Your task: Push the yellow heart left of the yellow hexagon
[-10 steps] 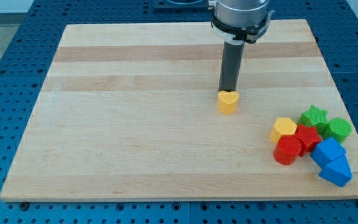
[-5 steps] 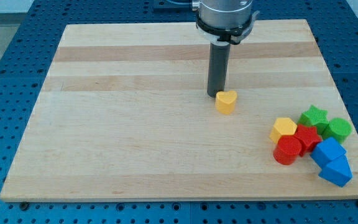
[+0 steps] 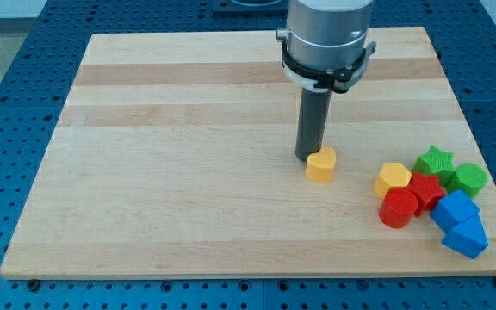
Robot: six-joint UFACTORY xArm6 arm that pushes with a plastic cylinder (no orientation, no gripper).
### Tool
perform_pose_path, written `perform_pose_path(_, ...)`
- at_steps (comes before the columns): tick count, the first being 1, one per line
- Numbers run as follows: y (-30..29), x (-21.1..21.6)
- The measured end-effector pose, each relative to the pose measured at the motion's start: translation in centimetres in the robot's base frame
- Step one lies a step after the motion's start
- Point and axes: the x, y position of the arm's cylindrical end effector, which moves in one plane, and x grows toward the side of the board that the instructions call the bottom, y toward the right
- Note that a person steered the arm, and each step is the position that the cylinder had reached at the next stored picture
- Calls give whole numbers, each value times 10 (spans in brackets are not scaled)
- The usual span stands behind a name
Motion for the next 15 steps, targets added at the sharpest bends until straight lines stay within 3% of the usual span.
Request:
perform_pose_path(8,0,65)
perform_pose_path(15,42,67)
